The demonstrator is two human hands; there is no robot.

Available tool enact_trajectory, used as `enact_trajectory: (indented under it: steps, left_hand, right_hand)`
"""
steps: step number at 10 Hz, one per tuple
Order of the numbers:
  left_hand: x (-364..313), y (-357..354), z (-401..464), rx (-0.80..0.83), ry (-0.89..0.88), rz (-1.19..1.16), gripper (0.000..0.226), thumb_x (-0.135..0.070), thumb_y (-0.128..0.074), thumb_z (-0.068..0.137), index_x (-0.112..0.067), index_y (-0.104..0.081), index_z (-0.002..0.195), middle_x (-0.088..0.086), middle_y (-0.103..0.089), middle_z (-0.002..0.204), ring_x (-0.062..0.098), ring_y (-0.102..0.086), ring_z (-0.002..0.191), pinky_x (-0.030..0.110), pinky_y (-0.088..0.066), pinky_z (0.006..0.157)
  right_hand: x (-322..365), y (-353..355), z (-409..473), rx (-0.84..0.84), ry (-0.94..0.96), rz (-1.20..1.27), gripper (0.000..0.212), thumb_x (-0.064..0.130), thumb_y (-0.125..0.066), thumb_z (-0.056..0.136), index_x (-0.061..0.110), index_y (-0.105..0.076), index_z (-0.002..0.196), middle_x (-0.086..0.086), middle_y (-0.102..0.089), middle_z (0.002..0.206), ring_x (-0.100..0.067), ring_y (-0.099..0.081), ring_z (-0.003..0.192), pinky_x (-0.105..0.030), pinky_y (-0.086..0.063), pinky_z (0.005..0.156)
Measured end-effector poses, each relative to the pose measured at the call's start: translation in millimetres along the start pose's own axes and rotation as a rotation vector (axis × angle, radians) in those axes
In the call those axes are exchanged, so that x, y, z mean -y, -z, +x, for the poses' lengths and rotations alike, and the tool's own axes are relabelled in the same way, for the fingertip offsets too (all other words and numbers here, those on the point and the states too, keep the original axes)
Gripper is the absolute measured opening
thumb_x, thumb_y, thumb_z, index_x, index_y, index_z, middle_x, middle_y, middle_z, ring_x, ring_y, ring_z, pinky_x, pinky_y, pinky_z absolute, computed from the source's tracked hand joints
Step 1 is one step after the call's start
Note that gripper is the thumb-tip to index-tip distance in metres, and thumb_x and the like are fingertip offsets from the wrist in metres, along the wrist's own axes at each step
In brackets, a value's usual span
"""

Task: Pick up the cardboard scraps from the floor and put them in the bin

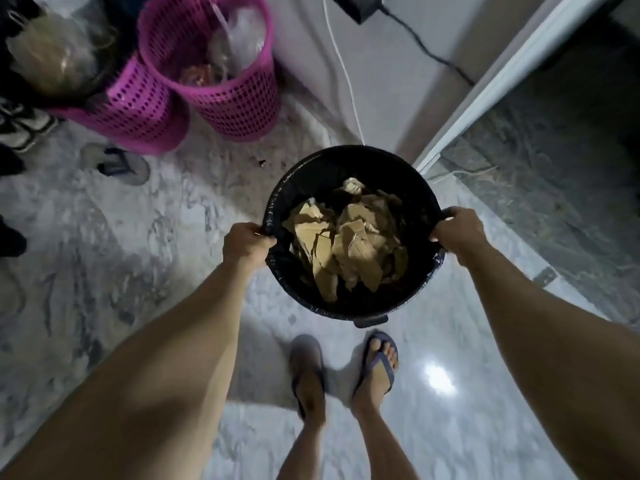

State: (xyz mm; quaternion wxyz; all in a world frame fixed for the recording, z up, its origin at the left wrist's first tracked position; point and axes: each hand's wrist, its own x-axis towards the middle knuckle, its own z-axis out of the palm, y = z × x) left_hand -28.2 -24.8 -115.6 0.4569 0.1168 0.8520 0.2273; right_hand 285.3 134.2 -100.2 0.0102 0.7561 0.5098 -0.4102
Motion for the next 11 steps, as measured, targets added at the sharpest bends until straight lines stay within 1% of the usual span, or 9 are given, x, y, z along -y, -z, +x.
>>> enact_trajectory:
  steps: [2, 4, 5, 6, 7, 8, 9, 10, 11]
  left_hand:
    - [1, -33, 73, -0.011, 0.05, -0.014, 0.008, -0.014, -0.077, 0.063, -0.016, -0.071, 0.069, 0.02, -0.076, 0.09, 0.037, -0.075, 0.084, 0.053, -0.062, 0.08]
    - [-13, -42, 96, 0.002, 0.043, -0.039, 0.019, -0.003, -0.074, 0.084, -0.01, -0.072, 0.101, 0.019, -0.073, 0.104, 0.035, -0.073, 0.093, 0.05, -0.063, 0.079]
    - [-14, -45, 98, 0.002, 0.033, -0.019, 0.018, -0.004, -0.074, 0.085, -0.012, -0.07, 0.101, 0.018, -0.072, 0.108, 0.035, -0.072, 0.094, 0.05, -0.063, 0.078]
    - [-14, -48, 84, -0.065, -0.013, 0.075, 0.035, -0.015, -0.073, 0.087, -0.01, -0.065, 0.12, 0.014, -0.067, 0.123, 0.032, -0.069, 0.104, 0.041, -0.06, 0.086]
    - [-14, -56, 53, -0.262, -0.195, 0.476, 0.065, -0.028, -0.069, 0.089, -0.008, -0.042, 0.145, 0.015, -0.045, 0.142, 0.034, -0.05, 0.126, 0.043, -0.046, 0.098]
    - [-18, -67, 15, -0.252, -0.471, 0.552, 0.063, -0.027, -0.067, 0.09, -0.007, -0.043, 0.145, 0.017, -0.047, 0.137, 0.035, -0.049, 0.124, 0.045, -0.047, 0.1]
    - [-37, -64, -27, -0.172, -0.563, 0.516, 0.059, -0.026, -0.067, 0.091, -0.005, -0.047, 0.143, 0.016, -0.048, 0.138, 0.034, -0.049, 0.127, 0.044, -0.049, 0.099]
    - [-68, -43, -80, -0.228, -0.567, 0.444, 0.055, -0.028, -0.064, 0.093, -0.006, -0.048, 0.142, 0.016, -0.051, 0.132, 0.033, -0.05, 0.122, 0.043, -0.05, 0.095]
    - [-88, -13, -136, -0.283, -0.719, 0.444, 0.052, -0.028, -0.063, 0.092, -0.003, -0.052, 0.137, 0.02, -0.056, 0.124, 0.038, -0.056, 0.112, 0.048, -0.053, 0.09]
  right_hand:
    - [1, -38, 73, 0.023, 0.005, -0.018, 0.039, -0.01, -0.067, 0.071, 0.011, -0.071, 0.104, -0.017, -0.069, 0.096, -0.035, -0.069, 0.09, -0.042, -0.059, 0.077]
    - [12, -48, 97, -0.015, 0.029, -0.079, 0.031, -0.002, -0.058, 0.08, 0.009, -0.068, 0.108, -0.019, -0.07, 0.102, -0.037, -0.068, 0.097, -0.039, -0.055, 0.08]
    - [12, -47, 96, -0.017, 0.028, -0.094, 0.033, 0.001, -0.057, 0.083, 0.009, -0.066, 0.113, -0.019, -0.069, 0.108, -0.037, -0.067, 0.102, -0.039, -0.054, 0.083]
    - [11, -49, 84, -0.033, 0.052, -0.129, 0.042, 0.004, -0.061, 0.083, 0.011, -0.06, 0.125, -0.015, -0.063, 0.118, -0.034, -0.061, 0.11, -0.04, -0.053, 0.086]
    - [12, -48, 65, -0.082, 0.091, -0.235, 0.056, 0.015, -0.068, 0.085, 0.014, -0.049, 0.138, -0.017, -0.048, 0.134, -0.037, -0.049, 0.124, -0.046, -0.047, 0.097]
    - [23, -38, 32, -0.117, 0.109, -0.276, 0.059, 0.019, -0.067, 0.087, 0.012, -0.045, 0.141, -0.019, -0.042, 0.137, -0.038, -0.042, 0.128, -0.047, -0.039, 0.104]
    - [32, -22, -19, -0.05, 0.12, -0.273, 0.055, 0.024, -0.064, 0.09, 0.011, -0.046, 0.14, -0.019, -0.044, 0.135, -0.039, -0.044, 0.126, -0.048, -0.041, 0.102]
    - [46, 11, -74, 0.006, 0.22, -0.299, 0.054, 0.03, -0.062, 0.091, 0.015, -0.046, 0.141, -0.015, -0.044, 0.134, -0.036, -0.042, 0.126, -0.047, -0.041, 0.099]
    - [62, 63, -124, -0.005, 0.33, -0.29, 0.053, 0.032, -0.064, 0.092, 0.018, -0.047, 0.141, -0.012, -0.043, 0.14, -0.033, -0.04, 0.132, -0.044, -0.04, 0.101]
